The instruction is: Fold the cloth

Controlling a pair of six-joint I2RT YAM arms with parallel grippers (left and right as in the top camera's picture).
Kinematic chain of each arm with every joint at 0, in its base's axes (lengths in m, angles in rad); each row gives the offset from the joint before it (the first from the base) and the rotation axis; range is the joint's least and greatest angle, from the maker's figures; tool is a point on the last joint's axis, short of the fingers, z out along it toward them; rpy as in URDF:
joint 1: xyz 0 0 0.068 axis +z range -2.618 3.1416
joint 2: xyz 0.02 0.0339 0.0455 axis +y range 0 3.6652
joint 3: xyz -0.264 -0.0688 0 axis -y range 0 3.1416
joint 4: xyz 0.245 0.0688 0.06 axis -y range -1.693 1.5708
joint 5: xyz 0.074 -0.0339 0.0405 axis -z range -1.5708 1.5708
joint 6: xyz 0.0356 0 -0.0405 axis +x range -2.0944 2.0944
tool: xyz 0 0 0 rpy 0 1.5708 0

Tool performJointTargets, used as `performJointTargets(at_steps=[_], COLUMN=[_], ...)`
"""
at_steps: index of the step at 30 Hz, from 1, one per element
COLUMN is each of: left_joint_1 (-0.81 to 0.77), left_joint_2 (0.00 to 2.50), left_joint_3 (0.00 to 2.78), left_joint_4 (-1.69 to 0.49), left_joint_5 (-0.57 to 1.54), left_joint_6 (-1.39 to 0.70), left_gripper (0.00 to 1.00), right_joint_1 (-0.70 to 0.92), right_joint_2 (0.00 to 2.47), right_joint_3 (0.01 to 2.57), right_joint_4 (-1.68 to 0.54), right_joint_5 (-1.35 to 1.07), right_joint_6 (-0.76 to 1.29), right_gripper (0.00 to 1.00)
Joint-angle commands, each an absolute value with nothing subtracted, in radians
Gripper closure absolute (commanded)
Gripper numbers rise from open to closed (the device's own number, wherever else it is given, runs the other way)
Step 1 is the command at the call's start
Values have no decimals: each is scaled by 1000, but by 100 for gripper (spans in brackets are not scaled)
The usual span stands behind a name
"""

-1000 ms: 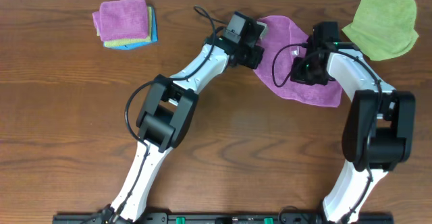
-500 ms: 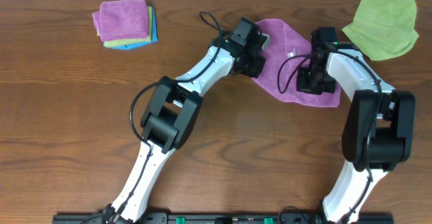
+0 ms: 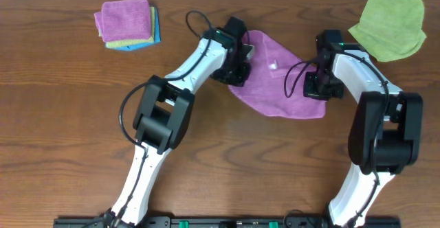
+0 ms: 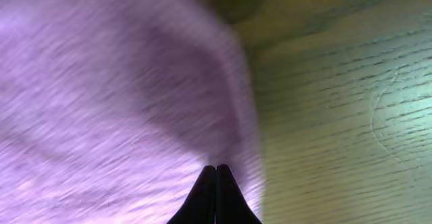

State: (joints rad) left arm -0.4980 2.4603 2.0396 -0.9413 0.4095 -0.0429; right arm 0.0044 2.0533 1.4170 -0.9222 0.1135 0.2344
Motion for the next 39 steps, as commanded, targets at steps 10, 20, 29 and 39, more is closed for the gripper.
performJointTargets(at_steps=[10, 20, 29, 39], left_joint_1=[-500, -501, -506, -505], left_joint_2=[2282, 1932, 1537, 1700], left_joint_3=[1998, 1560, 1157, 1070], left_joint_4=[-1073, -888, -658, -402], left_joint_5=[244, 208, 153, 311], left_joint_6=[12, -32, -86, -166], left_gripper=[94, 94, 94, 94], right_joint_1=[16, 38, 88, 88], right_joint_2=[1825, 1478, 1046, 1118], right_joint_3=[1412, 1401, 1036, 825], right_joint_4=[-945, -1052, -968, -774], right_joint_5=[133, 178, 177, -8], right_joint_6=[222, 224, 299, 333], right_gripper=[98, 99, 98, 98])
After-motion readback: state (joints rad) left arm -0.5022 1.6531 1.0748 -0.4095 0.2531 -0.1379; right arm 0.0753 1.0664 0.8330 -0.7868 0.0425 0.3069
